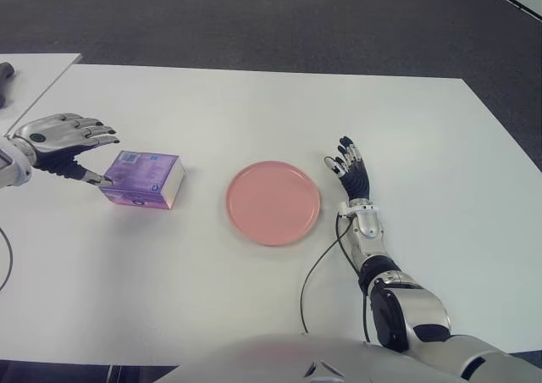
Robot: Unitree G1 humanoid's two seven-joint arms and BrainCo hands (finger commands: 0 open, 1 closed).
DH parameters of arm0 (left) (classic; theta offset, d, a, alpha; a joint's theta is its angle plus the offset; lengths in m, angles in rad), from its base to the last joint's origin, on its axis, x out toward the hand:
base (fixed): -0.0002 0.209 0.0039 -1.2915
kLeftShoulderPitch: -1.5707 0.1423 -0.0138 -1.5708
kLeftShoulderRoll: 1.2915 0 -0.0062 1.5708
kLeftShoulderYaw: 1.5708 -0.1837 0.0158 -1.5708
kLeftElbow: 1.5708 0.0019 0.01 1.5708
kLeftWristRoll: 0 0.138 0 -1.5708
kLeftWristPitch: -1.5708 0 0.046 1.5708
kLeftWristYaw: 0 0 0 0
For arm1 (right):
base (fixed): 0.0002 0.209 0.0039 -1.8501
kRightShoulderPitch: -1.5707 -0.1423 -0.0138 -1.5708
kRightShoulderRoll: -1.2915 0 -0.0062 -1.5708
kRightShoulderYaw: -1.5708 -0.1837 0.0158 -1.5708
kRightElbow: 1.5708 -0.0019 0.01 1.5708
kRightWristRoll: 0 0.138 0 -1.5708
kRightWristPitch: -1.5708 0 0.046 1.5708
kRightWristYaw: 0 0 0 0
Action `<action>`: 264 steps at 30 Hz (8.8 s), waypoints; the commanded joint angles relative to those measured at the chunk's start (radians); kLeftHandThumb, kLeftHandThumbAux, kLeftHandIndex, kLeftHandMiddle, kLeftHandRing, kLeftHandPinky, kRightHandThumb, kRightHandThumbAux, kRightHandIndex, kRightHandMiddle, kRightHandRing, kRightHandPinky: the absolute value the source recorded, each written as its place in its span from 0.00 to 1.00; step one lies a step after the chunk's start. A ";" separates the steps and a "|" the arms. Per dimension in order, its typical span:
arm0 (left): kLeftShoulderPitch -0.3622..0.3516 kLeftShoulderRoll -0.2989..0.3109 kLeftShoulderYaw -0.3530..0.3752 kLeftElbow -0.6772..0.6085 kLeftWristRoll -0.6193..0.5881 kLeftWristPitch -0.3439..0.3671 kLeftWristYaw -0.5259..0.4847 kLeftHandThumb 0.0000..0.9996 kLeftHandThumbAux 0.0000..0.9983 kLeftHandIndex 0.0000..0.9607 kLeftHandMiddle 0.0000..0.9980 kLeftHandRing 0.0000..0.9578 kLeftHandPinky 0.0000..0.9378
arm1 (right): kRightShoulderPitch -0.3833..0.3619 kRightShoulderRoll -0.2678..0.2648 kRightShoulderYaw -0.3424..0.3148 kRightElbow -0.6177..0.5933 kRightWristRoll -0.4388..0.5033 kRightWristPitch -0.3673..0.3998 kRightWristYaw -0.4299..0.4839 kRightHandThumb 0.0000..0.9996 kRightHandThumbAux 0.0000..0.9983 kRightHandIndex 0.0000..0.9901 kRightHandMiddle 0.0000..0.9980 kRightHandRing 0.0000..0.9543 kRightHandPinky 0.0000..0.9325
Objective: Put the tissue paper into the plate.
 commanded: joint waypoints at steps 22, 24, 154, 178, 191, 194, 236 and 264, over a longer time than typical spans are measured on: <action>0.064 -0.054 0.094 -0.179 -0.154 0.010 0.030 0.38 0.10 0.00 0.00 0.00 0.00 | 0.061 0.001 -0.009 0.060 0.008 0.054 0.012 0.05 0.59 0.00 0.00 0.00 0.00; 0.074 -0.058 0.110 -0.197 -0.159 0.011 0.037 0.37 0.09 0.00 0.00 0.00 0.00 | 0.060 0.000 -0.009 0.061 0.009 0.054 0.013 0.05 0.59 0.00 0.00 0.00 0.00; -0.071 -0.386 -0.344 0.372 0.216 0.334 0.641 0.22 0.29 0.00 0.00 0.00 0.00 | 0.070 -0.023 -0.036 0.047 0.024 0.052 0.055 0.05 0.59 0.00 0.00 0.00 0.00; -0.175 -0.482 -0.547 0.647 0.271 0.501 0.923 0.22 0.55 0.00 0.00 0.00 0.00 | 0.080 -0.036 -0.050 0.039 0.034 0.049 0.081 0.05 0.59 0.00 0.00 0.00 0.00; -0.198 -0.494 -0.584 0.697 0.248 0.477 0.916 0.34 0.58 0.00 0.00 0.00 0.00 | 0.081 -0.041 -0.054 0.035 0.037 0.051 0.089 0.05 0.59 0.00 0.00 0.00 0.00; -0.201 -0.504 -0.579 0.718 0.231 0.461 0.937 0.35 0.61 0.00 0.01 0.00 0.03 | 0.081 -0.042 -0.055 0.035 0.037 0.052 0.090 0.05 0.59 0.00 0.00 0.00 0.00; -0.236 -0.557 -0.520 0.703 0.074 0.304 1.210 0.74 0.70 0.46 0.85 0.88 0.90 | 0.081 -0.034 -0.053 0.035 0.031 0.052 0.082 0.05 0.59 0.00 0.00 0.00 0.00; -0.240 -0.498 -0.221 -0.265 -0.100 0.282 0.617 0.75 0.70 0.46 0.86 0.89 0.91 | 0.048 -0.054 -0.065 0.062 0.040 0.077 0.095 0.05 0.59 0.00 0.00 0.00 0.00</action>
